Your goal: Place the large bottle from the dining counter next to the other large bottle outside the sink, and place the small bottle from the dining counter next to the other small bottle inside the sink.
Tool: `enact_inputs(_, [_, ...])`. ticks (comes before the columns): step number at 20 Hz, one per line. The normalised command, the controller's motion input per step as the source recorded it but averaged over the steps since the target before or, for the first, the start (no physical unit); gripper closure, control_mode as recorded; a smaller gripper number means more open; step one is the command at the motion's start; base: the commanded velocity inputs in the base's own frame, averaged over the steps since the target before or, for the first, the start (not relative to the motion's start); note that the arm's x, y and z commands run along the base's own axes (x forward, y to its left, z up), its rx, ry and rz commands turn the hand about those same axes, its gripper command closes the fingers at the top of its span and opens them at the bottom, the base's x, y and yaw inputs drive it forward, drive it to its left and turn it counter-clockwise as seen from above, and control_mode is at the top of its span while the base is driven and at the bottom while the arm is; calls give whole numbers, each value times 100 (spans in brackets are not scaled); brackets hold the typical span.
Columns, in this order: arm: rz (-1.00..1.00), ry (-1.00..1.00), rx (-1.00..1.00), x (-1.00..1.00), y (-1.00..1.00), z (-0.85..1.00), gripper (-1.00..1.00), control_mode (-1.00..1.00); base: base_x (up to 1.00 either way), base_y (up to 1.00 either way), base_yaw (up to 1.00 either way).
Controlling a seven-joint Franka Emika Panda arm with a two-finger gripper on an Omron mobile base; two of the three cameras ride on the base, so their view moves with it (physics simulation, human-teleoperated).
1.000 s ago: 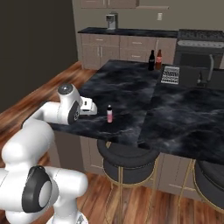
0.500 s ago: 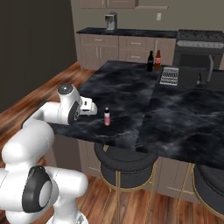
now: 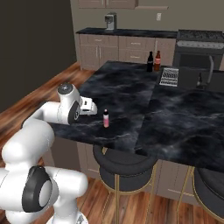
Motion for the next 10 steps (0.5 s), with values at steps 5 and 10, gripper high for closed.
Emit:
enact_inputs(5, [0, 0, 0, 0, 0, 0, -100, 100, 31, 0, 0])
enact_inputs(10, [0, 0, 0, 0, 0, 0, -100, 100, 17, 0, 0])
